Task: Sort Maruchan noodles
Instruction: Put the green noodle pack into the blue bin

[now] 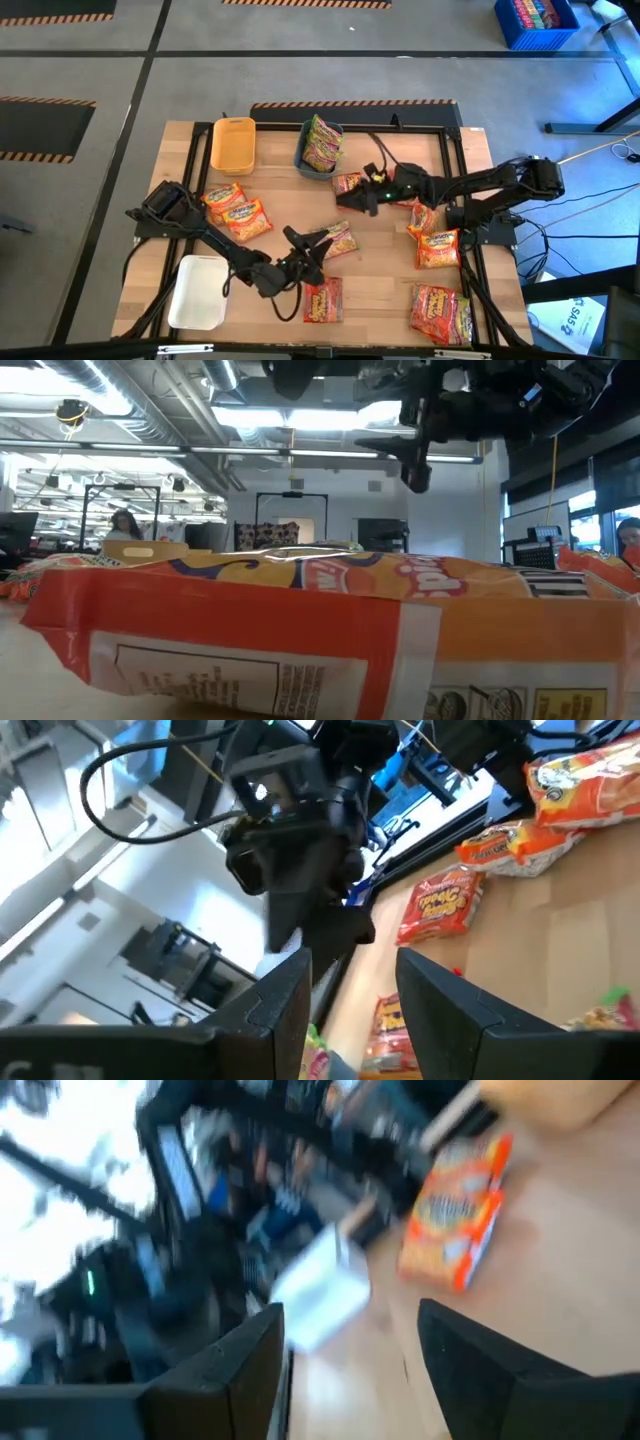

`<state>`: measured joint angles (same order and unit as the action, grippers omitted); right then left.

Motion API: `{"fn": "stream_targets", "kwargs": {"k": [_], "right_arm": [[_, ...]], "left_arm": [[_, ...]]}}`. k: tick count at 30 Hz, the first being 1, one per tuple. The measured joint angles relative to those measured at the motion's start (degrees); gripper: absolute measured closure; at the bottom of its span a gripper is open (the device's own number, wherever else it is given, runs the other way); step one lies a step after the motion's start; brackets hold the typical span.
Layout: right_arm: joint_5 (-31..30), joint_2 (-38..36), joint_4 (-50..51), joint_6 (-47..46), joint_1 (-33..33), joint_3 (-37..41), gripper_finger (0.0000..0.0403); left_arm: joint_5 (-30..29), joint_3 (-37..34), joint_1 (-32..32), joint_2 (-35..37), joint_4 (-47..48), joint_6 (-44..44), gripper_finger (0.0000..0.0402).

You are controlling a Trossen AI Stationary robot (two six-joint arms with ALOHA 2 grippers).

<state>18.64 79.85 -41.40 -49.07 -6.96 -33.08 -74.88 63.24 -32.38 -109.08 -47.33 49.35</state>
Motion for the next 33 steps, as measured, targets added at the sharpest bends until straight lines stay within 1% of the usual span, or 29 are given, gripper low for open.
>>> {"fn": "stream_targets", "kwargs": {"k": [2,3,6,10,11,14,16,19,23,28,33], "right_arm": [[3.41,0.0,4.05,3.12,-0.33,0.0,0.0189],[3.73,0.0,6.4,4.88,-0.3,0.0,0.0189],[1.52,0.0,13.88,10.95,-0.14,0.0,0.0189],[-3.93,0.0,22.34,16.04,0.63,0.01,0.0189],[-4.4,0.01,23.69,16.77,0.7,0.02,0.0189],[-4.65,0.01,26.42,18.07,1.07,0.02,0.0189],[-4.6,0.02,28.25,18.12,1.77,0.02,0.0189],[-4.62,0.02,30.54,18.35,2.6,0.02,0.0189],[-5.51,0.01,32.36,18.53,4.51,0.02,0.0189],[-5.53,-0.24,32.66,18.1,6.63,0.04,0.0189],[-5.58,-2.8,34.05,18.0,6.6,0.8,0.0189]], "left_arm": [[0.09,0.0,0.06,0.0,3.02,-4.99,0.026],[0.84,0.0,0.25,0.0,5.44,-8.71,0.026],[5.52,0.0,1.29,0.0,13.87,-23.53,0.026],[17.35,0.0,3.16,0.0,24.74,-43.9,0.026],[20.55,0.0,3.69,0.0,27.13,-48.57,0.026],[29.38,0.0,5.16,0.0,32.98,-59.43,0.026],[33.06,0.0,5.84,0.0,37.04,-64.84,0.026],[35.1,0.0,6.24,0.0,42.5,-70.87,0.0261],[34.97,0.0,5.68,0.0,47.66,-75.99,0.0261],[32.78,0.0,4.59,0.15,50.0,-77.47,0.0261],[33.47,-0.12,4.76,0.44,55.0,-79.55,0.0261]]}}
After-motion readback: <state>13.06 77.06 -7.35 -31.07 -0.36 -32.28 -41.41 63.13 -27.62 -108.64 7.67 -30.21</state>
